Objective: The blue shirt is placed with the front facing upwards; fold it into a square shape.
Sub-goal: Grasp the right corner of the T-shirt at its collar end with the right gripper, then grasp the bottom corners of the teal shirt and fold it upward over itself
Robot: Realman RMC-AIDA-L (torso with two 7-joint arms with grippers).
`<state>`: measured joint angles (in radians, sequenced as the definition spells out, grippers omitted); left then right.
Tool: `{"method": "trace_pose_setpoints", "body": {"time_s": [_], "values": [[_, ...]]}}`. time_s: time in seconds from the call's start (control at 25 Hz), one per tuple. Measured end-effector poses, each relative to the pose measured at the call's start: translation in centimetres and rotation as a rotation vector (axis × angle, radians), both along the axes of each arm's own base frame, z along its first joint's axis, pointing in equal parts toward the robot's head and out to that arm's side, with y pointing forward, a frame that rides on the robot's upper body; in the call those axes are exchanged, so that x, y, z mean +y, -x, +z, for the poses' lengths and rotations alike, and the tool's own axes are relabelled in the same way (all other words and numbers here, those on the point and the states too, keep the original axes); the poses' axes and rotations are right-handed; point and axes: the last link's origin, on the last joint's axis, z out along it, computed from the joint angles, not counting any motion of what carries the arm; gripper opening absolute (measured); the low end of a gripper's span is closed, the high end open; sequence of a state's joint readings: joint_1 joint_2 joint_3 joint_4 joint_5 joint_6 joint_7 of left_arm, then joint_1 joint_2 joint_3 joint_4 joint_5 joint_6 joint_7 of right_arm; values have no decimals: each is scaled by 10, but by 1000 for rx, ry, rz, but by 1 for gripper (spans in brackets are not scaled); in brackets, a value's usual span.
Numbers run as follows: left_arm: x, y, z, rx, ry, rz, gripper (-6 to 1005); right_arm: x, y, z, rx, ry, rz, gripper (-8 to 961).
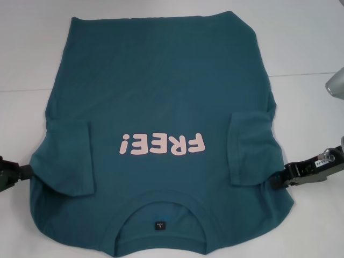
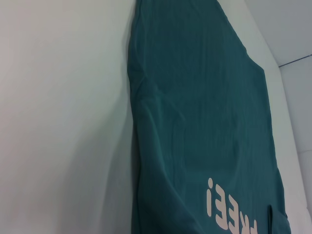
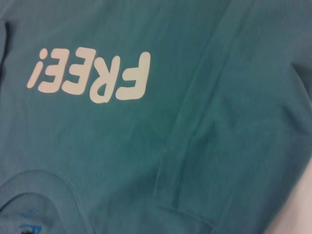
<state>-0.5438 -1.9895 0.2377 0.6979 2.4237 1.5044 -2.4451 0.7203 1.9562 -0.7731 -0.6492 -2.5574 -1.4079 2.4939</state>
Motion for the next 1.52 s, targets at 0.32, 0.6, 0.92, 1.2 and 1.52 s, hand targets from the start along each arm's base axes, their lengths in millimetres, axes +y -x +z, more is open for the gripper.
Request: {"method": "trace_pose_setpoints", "body": {"time_s": [0.32,0.6,0.92,1.2,1.52], "values": [[0,0,0,-2,2,-2,3,-1,-3,5,-3,-3,-12,35],[-7,-4,0,24,73,-34,3,-8,-2,25,-8,29,-1,32],[-26,-2,5,107,219,-55,3,-29,-9,41,-26,128,-32,32],[-53,2,6,139,318,-44,3,-46,-18,46,-90,204,-60,32],[-81,5,5,127,386,-47,3,-63,-26,48,-81,251,-81,32]]}}
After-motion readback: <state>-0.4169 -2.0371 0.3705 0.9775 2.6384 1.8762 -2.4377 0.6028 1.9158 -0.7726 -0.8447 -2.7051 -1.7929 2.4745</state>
